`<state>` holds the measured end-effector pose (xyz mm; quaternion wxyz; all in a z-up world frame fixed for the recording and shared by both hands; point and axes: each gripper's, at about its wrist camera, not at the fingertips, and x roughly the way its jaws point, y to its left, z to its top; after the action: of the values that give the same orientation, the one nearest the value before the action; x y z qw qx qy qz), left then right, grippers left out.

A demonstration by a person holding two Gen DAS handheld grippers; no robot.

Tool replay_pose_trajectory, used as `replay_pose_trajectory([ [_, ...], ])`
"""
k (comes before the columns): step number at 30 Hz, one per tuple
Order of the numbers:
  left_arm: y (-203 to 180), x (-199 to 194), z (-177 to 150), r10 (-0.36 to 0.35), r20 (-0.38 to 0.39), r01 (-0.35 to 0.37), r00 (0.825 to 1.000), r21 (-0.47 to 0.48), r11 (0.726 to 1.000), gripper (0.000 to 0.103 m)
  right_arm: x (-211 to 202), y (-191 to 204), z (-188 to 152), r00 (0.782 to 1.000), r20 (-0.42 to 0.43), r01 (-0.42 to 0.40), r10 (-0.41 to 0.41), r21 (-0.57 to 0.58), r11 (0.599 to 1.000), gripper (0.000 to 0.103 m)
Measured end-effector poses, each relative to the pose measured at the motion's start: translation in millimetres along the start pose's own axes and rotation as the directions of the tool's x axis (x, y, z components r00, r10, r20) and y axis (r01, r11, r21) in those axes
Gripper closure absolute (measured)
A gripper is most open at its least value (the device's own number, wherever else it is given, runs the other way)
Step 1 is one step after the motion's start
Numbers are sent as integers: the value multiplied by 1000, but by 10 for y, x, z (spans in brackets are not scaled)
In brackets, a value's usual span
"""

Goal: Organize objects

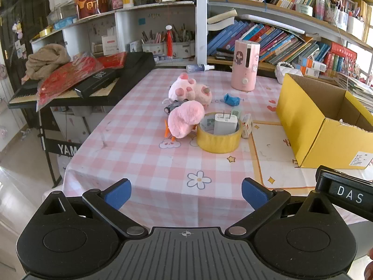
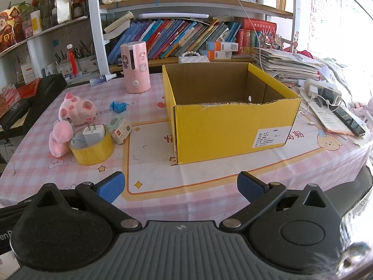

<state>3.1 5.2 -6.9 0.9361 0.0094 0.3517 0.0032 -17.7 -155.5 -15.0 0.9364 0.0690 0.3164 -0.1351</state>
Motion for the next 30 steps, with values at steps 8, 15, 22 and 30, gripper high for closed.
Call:
replay_pose_trajectory([
  [8,-2,0,0,0,0,0,1000,0,1000,1,8,2,-7,1000,-2,0,0,0,1000,0],
  [15,-9,2,-7,0,-1,0,1000,0,1000,1,7,3,-9,1000,-2,1,-1,0,1000,0],
  [22,-20,8,-17,0,-1,0,1000,0,1000,1,4,3,-14,1000,-2,1,-1,0,1000,0],
  [30,-25,9,-16,0,0,0,1000,0,1000,1,3,3,-25,1000,-1,0,0,0,1000,0],
])
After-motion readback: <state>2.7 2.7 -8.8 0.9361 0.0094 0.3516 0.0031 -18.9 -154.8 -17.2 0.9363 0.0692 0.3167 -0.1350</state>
